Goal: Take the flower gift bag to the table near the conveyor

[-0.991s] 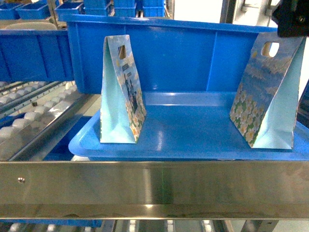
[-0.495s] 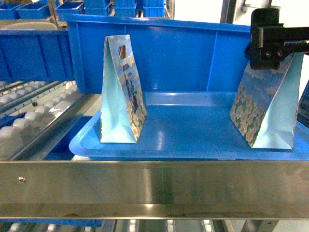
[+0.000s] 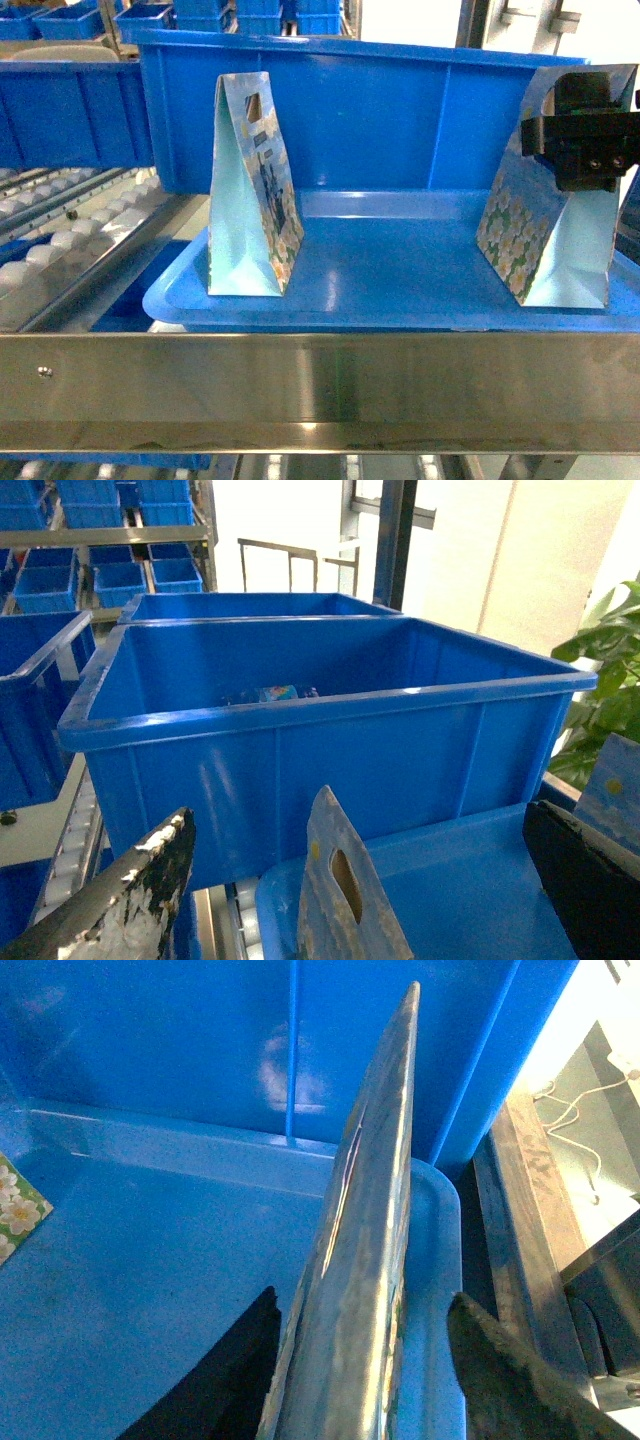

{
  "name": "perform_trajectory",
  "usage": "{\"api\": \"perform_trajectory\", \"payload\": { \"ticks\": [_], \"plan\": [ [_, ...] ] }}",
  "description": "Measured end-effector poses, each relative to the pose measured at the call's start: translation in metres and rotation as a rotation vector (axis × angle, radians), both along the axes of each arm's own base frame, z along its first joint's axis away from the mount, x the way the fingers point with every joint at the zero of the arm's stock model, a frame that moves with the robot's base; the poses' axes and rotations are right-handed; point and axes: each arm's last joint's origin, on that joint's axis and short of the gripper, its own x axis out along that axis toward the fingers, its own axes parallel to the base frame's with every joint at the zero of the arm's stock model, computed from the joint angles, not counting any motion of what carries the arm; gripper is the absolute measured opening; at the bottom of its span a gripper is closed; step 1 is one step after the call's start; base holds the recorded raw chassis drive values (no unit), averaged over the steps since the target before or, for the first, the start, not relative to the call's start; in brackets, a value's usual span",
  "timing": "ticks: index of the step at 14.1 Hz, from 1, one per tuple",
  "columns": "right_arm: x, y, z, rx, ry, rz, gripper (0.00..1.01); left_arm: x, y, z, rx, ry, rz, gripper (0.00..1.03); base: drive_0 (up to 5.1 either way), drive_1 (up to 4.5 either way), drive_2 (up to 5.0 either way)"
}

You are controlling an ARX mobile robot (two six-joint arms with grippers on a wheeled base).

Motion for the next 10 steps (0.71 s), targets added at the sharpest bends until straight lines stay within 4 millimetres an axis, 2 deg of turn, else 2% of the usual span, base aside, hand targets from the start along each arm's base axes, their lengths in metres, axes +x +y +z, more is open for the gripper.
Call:
{"api": "perform_trajectory", "payload": {
  "ticks": [6,10],
  "plan": [
    [-0.005,0.002,0.004,0.011,-0.033,0.018,0.01,0.0,0.0,0.0,0.0,0.0,0.0,0.98,0.0,0.0,0.0],
    [-0.012,0.004,0.002,0.028,-0.055,0.046,0.02,0.0,0.0,0.0,0.0,0.0,0.0,0.98,0.0,0.0,0.0]
  ]
}}
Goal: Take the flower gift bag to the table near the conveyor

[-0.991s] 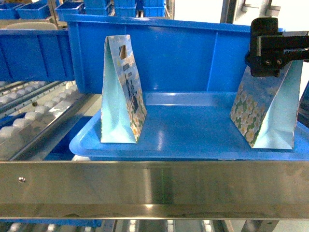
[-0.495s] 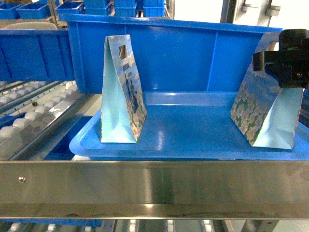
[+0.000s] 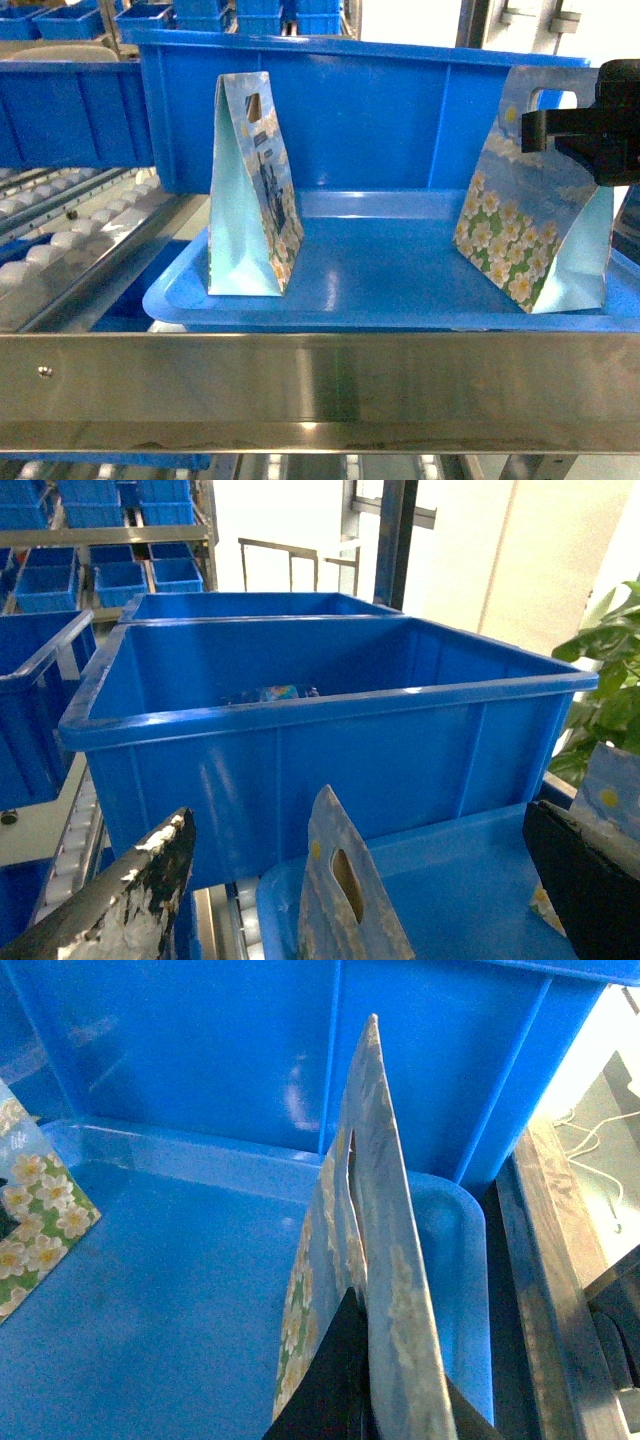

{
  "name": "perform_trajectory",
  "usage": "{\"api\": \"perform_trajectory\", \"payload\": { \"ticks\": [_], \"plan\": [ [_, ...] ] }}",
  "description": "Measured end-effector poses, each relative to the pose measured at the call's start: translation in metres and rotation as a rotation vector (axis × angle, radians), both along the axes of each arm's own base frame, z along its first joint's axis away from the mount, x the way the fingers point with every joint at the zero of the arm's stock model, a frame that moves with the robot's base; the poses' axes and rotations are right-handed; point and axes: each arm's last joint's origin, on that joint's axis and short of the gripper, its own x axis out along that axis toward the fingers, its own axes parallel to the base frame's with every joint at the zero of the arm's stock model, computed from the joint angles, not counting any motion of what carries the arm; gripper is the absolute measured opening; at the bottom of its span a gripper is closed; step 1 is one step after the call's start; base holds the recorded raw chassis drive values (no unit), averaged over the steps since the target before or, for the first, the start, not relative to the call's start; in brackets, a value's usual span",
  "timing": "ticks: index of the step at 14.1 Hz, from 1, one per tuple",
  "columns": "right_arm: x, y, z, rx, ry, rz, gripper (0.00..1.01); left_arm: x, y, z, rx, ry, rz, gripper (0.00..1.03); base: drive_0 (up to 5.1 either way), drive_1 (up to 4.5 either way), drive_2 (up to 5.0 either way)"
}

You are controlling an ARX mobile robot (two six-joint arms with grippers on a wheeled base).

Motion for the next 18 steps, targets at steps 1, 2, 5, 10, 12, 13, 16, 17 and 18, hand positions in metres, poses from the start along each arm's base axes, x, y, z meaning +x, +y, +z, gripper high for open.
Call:
{"api": "perform_trajectory", "payload": {
  "ticks": [1,2,5,10,12,13,16,17,18],
  "plan": [
    [-0.002,0.0,0.0,0.007,-0.016,0.005,0.02,0.0,0.0,0.0,0.0,0.0,-0.001,0.98,0.0,0.0,0.0],
    [-0.004,-0.001,0.0,0.011,-0.031,0.005,0.02,0.0,0.0,0.0,0.0,0.0,0.0,0.98,0.0,0.0,0.0],
    [-0.015,-0.013,0.021,0.04,-0.136,-0.011,0.02,0.0,0.0,0.0,0.0,0.0,0.0,0.98,0.0,0.0,0.0],
    [-0.059,-0.041,0.063,0.053,-0.328,0.009,0.02,0.0,0.0,0.0,0.0,0.0,0.0,0.98,0.0,0.0,0.0],
    [-0.082,-0.061,0.07,0.045,-0.379,-0.01,0.02,0.0,0.0,0.0,0.0,0.0,0.0,0.98,0.0,0.0,0.0],
    [-0.101,-0.074,0.066,0.037,-0.38,-0.016,0.02,0.0,0.0,0.0,0.0,0.0,0.0,0.98,0.0,0.0,0.0],
    [-0.131,-0.09,0.06,0.038,-0.38,-0.004,0.02,0.0,0.0,0.0,0.0,0.0,0.0,0.98,0.0,0.0,0.0],
    [-0.138,-0.093,0.059,0.037,-0.389,-0.008,0.02,0.0,0.0,0.0,0.0,0.0,0.0,0.98,0.0,0.0,0.0],
    [-0.143,-0.094,0.057,0.04,-0.392,-0.007,0.02,0.0,0.0,0.0,0.0,0.0,0.0,0.98,0.0,0.0,0.0]
  ]
}}
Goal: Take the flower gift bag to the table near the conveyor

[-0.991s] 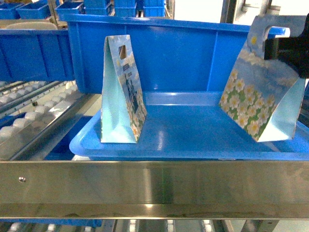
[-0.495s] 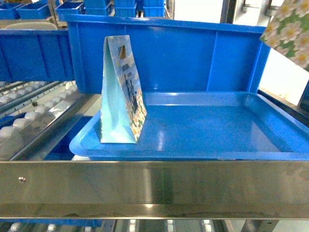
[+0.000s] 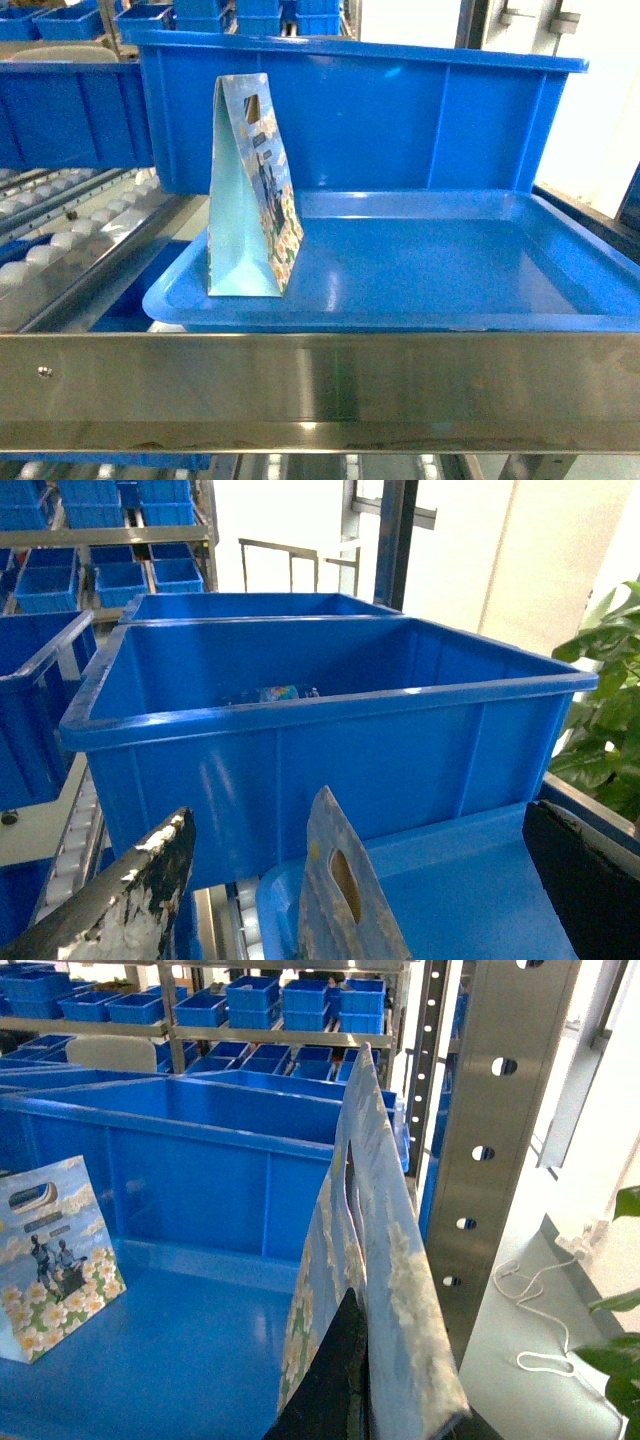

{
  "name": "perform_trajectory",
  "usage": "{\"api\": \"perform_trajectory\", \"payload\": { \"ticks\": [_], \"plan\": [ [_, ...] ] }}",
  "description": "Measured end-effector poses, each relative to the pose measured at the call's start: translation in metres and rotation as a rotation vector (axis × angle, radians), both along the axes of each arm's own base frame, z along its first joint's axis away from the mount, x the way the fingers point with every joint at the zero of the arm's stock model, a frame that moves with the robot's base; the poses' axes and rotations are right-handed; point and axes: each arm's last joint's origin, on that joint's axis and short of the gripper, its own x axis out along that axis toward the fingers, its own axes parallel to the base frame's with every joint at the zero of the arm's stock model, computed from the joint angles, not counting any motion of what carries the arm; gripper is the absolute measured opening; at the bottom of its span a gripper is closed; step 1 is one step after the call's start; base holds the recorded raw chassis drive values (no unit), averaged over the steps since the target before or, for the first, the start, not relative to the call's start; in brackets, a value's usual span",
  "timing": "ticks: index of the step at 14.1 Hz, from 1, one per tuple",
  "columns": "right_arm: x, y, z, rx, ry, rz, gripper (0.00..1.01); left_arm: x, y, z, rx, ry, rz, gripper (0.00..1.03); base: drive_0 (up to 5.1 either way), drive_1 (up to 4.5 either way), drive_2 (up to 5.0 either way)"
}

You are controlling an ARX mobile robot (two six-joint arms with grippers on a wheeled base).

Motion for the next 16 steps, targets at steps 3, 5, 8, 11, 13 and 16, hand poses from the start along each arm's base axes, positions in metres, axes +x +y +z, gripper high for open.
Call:
{"api": "perform_trajectory", "payload": {
  "ticks": [3,5,8,11,13,16],
  "plan": [
    [-0.02,0.004,-0.016,0.025,0.053,-0.009,0.02,0.0,0.0,0.0,0.0,0.0,0.0,0.98,0.0,0.0,0.0],
    [-0.033,0.011,-0.02,0.032,0.044,-0.019,0.02,0.0,0.0,0.0,0.0,0.0,0.0,0.98,0.0,0.0,0.0],
    [-0.033,0.011,-0.029,0.029,0.073,-0.055,0.02,0.0,0.0,0.0,0.0,0.0,0.0,0.98,0.0,0.0,0.0],
    [-0.033,0.011,-0.029,0.029,0.072,-0.056,0.02,0.005,-0.008,0.0,0.009,0.015,-0.001,0.98,0.0,0.0,0.0],
    [-0.033,0.011,-0.029,0.029,0.072,-0.056,0.02,0.015,-0.024,-0.009,0.028,0.065,-0.029,0.98,0.0,0.0,0.0],
    [-0.033,0.011,-0.029,0.029,0.071,-0.056,0.02,0.034,-0.037,-0.025,0.055,0.097,0.005,0.98,0.0,0.0,0.0]
  ]
}}
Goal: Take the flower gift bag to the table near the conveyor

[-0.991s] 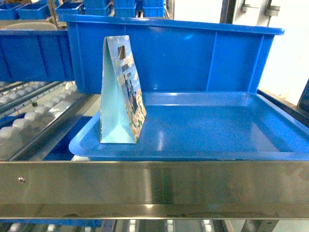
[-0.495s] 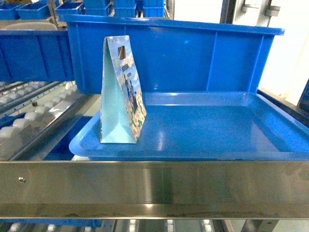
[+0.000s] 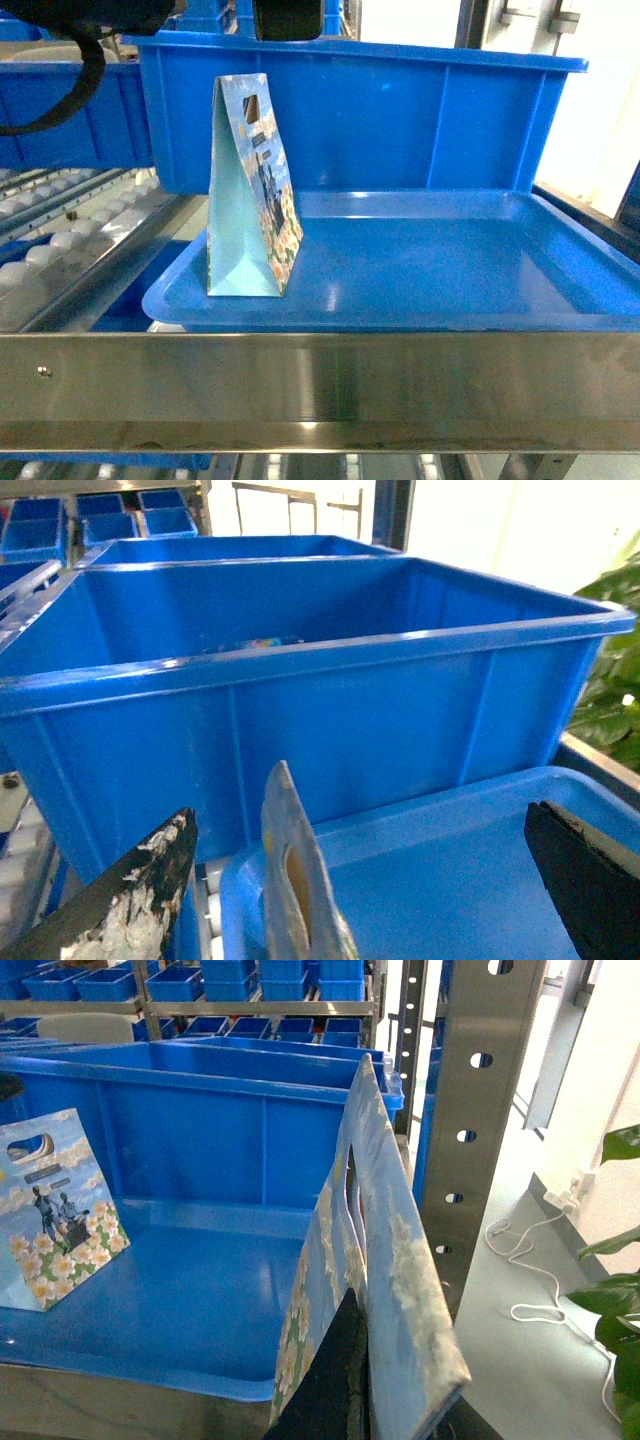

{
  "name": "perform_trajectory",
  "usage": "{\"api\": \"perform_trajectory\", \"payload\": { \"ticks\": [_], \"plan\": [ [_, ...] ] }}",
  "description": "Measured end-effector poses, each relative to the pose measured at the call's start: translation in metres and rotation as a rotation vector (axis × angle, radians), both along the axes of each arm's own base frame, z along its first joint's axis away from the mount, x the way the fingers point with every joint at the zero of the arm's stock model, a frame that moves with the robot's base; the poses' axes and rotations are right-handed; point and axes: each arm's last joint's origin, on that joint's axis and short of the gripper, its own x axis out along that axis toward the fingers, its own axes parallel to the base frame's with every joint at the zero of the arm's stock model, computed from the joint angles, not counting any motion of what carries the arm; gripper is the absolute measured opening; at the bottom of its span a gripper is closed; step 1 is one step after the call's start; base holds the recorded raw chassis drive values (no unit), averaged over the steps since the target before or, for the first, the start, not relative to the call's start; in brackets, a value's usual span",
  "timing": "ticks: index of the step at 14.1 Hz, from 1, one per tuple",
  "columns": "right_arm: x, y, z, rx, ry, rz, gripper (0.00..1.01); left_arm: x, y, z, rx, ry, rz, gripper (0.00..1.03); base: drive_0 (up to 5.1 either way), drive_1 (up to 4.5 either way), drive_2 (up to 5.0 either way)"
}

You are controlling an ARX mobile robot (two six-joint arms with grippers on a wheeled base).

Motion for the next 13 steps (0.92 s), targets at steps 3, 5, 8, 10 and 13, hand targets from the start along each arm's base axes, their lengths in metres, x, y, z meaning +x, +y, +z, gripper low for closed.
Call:
{"api": "perform_trajectory", "payload": {
  "ticks": [3,5,8,10,13],
  "plan": [
    [0.0,0.0,0.0,0.0,0.0,0.0,0.02,0.014,-0.006,-0.022,0.07,0.07,0.069,0.98,0.0,0.0,0.0],
    [0.0,0.0,0.0,0.0,0.0,0.0,0.02,0.019,-0.009,-0.034,0.094,0.112,0.085,0.98,0.0,0.0,0.0],
    [0.0,0.0,0.0,0.0,0.0,0.0,0.02,0.027,-0.017,-0.045,0.115,0.143,0.086,0.98,0.0,0.0,0.0],
    [0.0,0.0,0.0,0.0,0.0,0.0,0.02,0.027,-0.019,-0.047,0.12,0.149,0.086,0.91,0.0,0.0,0.0],
    [0.0,0.0,0.0,0.0,0.0,0.0,0.02,0.027,-0.02,-0.046,0.127,0.15,0.099,0.68,0.0,0.0,0.0]
  ]
}}
